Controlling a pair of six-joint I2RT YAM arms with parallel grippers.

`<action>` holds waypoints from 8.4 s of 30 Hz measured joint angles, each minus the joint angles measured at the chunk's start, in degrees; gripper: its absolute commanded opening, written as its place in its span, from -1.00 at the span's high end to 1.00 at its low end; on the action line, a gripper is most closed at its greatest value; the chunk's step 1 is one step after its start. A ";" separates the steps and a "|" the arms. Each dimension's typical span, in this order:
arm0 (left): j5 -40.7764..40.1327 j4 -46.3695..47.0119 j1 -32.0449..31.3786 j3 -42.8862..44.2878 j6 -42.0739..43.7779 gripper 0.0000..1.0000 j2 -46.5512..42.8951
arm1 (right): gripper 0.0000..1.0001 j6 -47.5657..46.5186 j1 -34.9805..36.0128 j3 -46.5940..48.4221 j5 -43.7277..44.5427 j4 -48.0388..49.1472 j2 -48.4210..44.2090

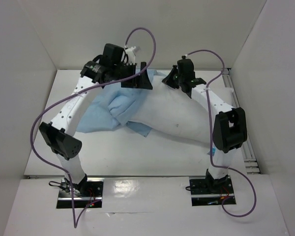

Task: Put the pillow into the pillowcase

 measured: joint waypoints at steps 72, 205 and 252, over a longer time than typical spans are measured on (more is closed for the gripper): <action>-22.82 58.07 -8.48 -63.14 -38.29 -0.31 0.09 | 1.00 4.13 -10.27 0.59 -19.82 4.15 2.82; -53.18 5.70 -12.94 -47.74 -14.82 -0.35 -23.19 | 1.00 -12.20 11.02 -7.85 10.47 -6.56 -8.07; -13.33 5.20 5.27 -15.45 -9.27 -0.67 -13.79 | 1.00 -8.94 19.91 -30.08 14.21 1.86 -22.95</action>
